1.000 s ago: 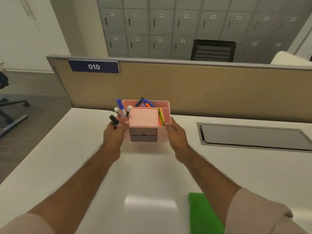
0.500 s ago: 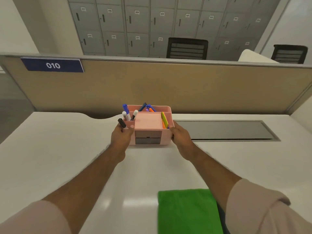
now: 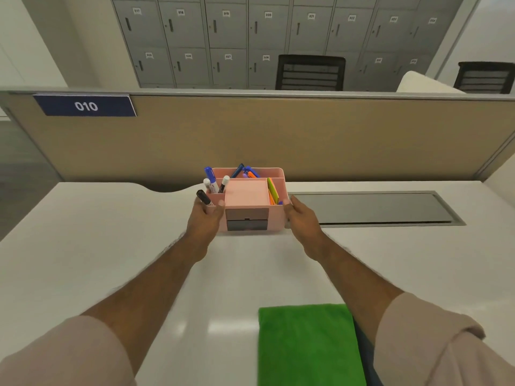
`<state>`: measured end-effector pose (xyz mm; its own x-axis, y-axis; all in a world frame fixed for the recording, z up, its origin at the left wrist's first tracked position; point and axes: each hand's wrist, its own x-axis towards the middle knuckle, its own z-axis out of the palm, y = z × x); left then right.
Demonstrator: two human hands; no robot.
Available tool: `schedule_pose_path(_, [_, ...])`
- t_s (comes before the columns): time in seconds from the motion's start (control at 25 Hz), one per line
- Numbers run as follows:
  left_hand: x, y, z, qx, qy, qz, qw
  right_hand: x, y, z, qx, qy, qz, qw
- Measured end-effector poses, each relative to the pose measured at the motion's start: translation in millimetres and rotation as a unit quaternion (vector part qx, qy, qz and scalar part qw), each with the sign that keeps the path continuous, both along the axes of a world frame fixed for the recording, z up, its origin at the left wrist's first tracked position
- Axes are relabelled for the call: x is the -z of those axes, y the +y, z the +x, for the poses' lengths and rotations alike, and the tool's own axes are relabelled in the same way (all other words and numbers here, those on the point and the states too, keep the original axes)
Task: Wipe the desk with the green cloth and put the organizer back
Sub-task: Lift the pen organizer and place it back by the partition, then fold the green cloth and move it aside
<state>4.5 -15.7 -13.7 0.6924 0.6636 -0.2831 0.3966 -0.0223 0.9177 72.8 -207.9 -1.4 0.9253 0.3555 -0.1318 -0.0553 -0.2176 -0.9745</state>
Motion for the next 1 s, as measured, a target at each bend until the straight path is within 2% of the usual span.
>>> schedule_pose_path(0.12, [-6.1, -6.5, -16.1, -0.126, -0.017, 0.048, 0.991, 5.4, -19.1, -17.8, 0.108, -0.035, 0.023, 0.993])
schedule_pose_path(0.2, [-5.2, -16.3, -31.7, -0.146, -0.031, 0.121, 0.981, 15.7, -38.6, -32.5, 0.115, -0.069, 0.015, 0.991])
schedule_pose_path(0.4, [8.8, -69.6, -88.0, 0.017, -0.067, 0.238, 0.969, 37.0, -97.9, -84.9, 0.059, -0.108, -0.093, 0.988])
schedule_pose_path(0.52, [16.8, -108.0, -125.3, 0.075, -0.043, 0.243, 0.966, 44.2, -134.6, -121.0, 0.073, -0.116, -0.140, 0.981])
schedule_pose_path(0.64, [22.9, -140.8, -157.6, 0.091, -0.013, 0.248, 0.964, 47.2, -165.7, -150.2, 0.119, -0.140, -0.195, 0.963])
schedule_pose_path(0.8, [28.6, -174.7, -191.5, 0.128, 0.070, 0.274, 0.951, 45.0, -190.8, -185.2, 0.132, -0.150, -0.272, 0.941])
schedule_pose_path(1.0, [34.2, -199.3, -203.0, 0.155, 0.190, 0.307, 0.919, 49.3, -195.9, -208.0, 0.086, -0.090, -0.368, 0.921])
